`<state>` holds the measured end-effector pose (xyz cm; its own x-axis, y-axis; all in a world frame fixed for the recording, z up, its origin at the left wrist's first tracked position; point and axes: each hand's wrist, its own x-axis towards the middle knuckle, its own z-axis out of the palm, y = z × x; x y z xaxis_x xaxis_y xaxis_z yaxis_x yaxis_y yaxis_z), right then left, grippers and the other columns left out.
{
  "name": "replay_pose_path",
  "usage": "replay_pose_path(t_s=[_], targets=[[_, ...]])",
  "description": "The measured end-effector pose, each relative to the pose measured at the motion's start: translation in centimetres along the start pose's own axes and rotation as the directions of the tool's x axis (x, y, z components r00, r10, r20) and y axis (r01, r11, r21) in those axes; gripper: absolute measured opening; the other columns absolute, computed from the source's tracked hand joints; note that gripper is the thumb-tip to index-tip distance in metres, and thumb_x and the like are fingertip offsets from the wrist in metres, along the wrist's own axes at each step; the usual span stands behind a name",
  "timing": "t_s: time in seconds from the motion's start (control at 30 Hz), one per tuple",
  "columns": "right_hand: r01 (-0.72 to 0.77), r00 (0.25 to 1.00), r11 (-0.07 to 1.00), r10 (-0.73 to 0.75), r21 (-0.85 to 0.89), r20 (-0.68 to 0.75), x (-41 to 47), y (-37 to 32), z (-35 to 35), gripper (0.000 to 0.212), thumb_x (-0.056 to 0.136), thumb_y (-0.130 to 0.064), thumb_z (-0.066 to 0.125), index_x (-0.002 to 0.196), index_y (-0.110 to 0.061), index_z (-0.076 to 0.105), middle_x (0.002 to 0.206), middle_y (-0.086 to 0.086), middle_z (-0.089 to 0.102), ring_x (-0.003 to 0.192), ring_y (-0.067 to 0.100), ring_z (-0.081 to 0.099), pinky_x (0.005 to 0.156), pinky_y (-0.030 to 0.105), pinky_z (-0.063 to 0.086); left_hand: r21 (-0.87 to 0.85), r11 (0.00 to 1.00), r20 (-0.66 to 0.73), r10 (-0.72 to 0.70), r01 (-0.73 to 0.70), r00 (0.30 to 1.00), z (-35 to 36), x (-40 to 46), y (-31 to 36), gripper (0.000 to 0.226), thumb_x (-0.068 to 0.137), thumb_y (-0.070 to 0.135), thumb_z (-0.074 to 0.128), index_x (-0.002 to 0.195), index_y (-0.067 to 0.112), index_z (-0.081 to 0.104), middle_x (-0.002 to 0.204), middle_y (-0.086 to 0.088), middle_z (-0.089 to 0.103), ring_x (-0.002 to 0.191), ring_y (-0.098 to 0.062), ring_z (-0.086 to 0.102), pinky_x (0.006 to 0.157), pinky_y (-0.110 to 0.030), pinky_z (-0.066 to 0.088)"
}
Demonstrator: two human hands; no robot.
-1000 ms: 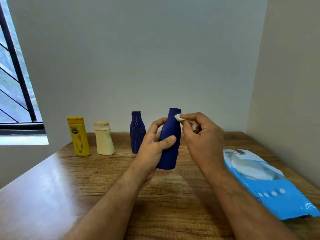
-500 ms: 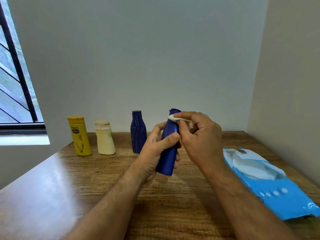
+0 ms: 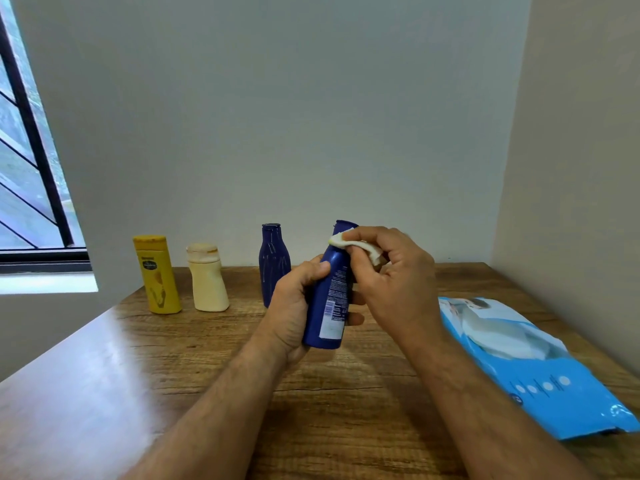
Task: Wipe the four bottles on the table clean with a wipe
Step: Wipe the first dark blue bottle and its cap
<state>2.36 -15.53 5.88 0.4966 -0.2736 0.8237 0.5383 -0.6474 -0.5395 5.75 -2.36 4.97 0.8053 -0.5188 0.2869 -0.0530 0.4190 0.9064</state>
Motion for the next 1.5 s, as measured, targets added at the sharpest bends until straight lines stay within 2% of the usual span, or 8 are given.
replay_pose_path(t_s=[0.1, 0.23, 0.37, 0.63, 0.83, 0.93, 1.17, 1.5], targets=[[-0.090, 0.996, 0.994, 0.089, 0.069, 0.011, 0.0, 0.5, 0.1, 0.016, 0.094, -0.023, 0.064, 0.108, -0.029, 0.069, 0.100, -0.015, 0.066, 0.090, 0.010, 0.067, 0.068, 0.031, 0.061, -0.096, 0.995, -0.001, -0.030, 0.029, 1.000, 0.2, 0.0, 0.1, 0.037, 0.096, 0.024, 0.039, 0.098, 0.004, 0.069, 0.080, -0.015, 0.073, 0.067, -0.026, 0.070, 0.060, -0.039, 0.058], [-0.137, 0.990, 0.983, 0.131, 0.119, 0.056, 0.0, 0.3, 0.2, 0.017, 0.095, -0.022, 0.065, 0.109, -0.029, 0.071, 0.101, -0.010, 0.067, 0.082, 0.006, 0.067, 0.055, 0.017, 0.056, -0.111, 0.993, -0.033, -0.031, 0.027, 0.999, 0.0, 0.1, 0.3, 0.039, 0.097, 0.026, 0.036, 0.100, 0.003, 0.067, 0.078, -0.015, 0.071, 0.063, -0.025, 0.067, 0.054, -0.035, 0.056], [-0.068, 0.993, 0.994, 0.059, 0.083, 0.099, -0.1, 0.4, 0.4, 0.018, 0.089, -0.022, 0.071, 0.103, -0.033, 0.073, 0.095, -0.016, 0.067, 0.087, 0.010, 0.067, 0.065, 0.033, 0.061, -0.085, 0.996, -0.080, 0.005, -0.012, 0.997, -0.1, 0.3, 0.2, 0.042, 0.099, 0.031, 0.042, 0.084, 0.011, 0.076, 0.078, -0.012, 0.071, 0.062, -0.023, 0.066, 0.054, -0.035, 0.055], [-0.128, 0.986, 0.990, 0.134, 0.065, -0.095, 0.5, 0.4, -0.5, 0.013, 0.091, -0.024, 0.071, 0.103, -0.027, 0.077, 0.086, -0.016, 0.072, 0.076, -0.001, 0.065, 0.060, 0.007, 0.047, -0.021, 0.999, -0.029, -0.046, 0.046, 0.999, 0.2, 0.3, 0.0, 0.047, 0.099, 0.046, 0.045, 0.108, 0.007, 0.071, 0.089, -0.018, 0.069, 0.066, -0.028, 0.067, 0.056, -0.037, 0.058], [-0.062, 0.963, 0.998, 0.058, 0.005, 0.264, -0.4, 0.2, 0.1, 0.017, 0.081, -0.016, 0.073, 0.087, -0.032, 0.078, 0.081, -0.010, 0.068, 0.071, 0.010, 0.063, 0.058, 0.027, 0.055, -0.059, 0.997, -0.184, -0.064, 0.053, 0.981, -0.1, 0.5, 0.2, 0.050, 0.102, 0.048, 0.040, 0.098, 0.009, 0.072, 0.084, -0.012, 0.074, 0.068, -0.022, 0.071, 0.061, -0.035, 0.059], [-0.021, 0.920, 0.992, 0.069, -0.125, 0.387, -0.6, 0.2, 0.1, 0.015, 0.082, -0.019, 0.071, 0.089, -0.030, 0.078, 0.084, -0.015, 0.069, 0.076, 0.003, 0.063, 0.064, 0.018, 0.053, 0.027, 0.998, -0.272, -0.052, 0.062, 0.961, -0.4, 1.0, 0.1, 0.050, 0.100, 0.051, 0.044, 0.102, 0.009, 0.072, 0.089, -0.011, 0.073, 0.076, -0.024, 0.070, 0.074, -0.041, 0.058], [-0.197, 0.979, 0.980, 0.195, 0.040, 0.052, 0.4, 0.2, -0.3, 0.013, 0.092, -0.021, 0.069, 0.099, -0.028, 0.077, 0.086, -0.016, 0.072, 0.074, -0.004, 0.065, 0.055, 0.009, 0.048, 0.006, 0.998, -0.207, -0.053, 0.056, 0.977, 0.2, 1.1, -0.5, 0.038, 0.103, 0.037, 0.044, 0.110, 0.008, 0.067, 0.090, -0.011, 0.074, 0.081, -0.026, 0.070, 0.077, -0.043, 0.059], [-0.338, 0.782, 0.937, 0.225, 0.091, 0.582, -0.2, -0.9, -0.6, 0.019, 0.083, -0.005, 0.071, 0.082, -0.021, 0.080, 0.063, -0.005, 0.069, 0.047, 0.010, 0.054, 0.046, 0.026, 0.048, -0.038, 0.984, -0.417, 0.143, -0.175, 0.897, -1.7, 2.4, 0.3, 0.045, 0.107, 0.037, 0.035, 0.127, 0.003, 0.055, 0.088, -0.011, 0.075, 0.069, -0.024, 0.068, 0.061, -0.037, 0.058]])
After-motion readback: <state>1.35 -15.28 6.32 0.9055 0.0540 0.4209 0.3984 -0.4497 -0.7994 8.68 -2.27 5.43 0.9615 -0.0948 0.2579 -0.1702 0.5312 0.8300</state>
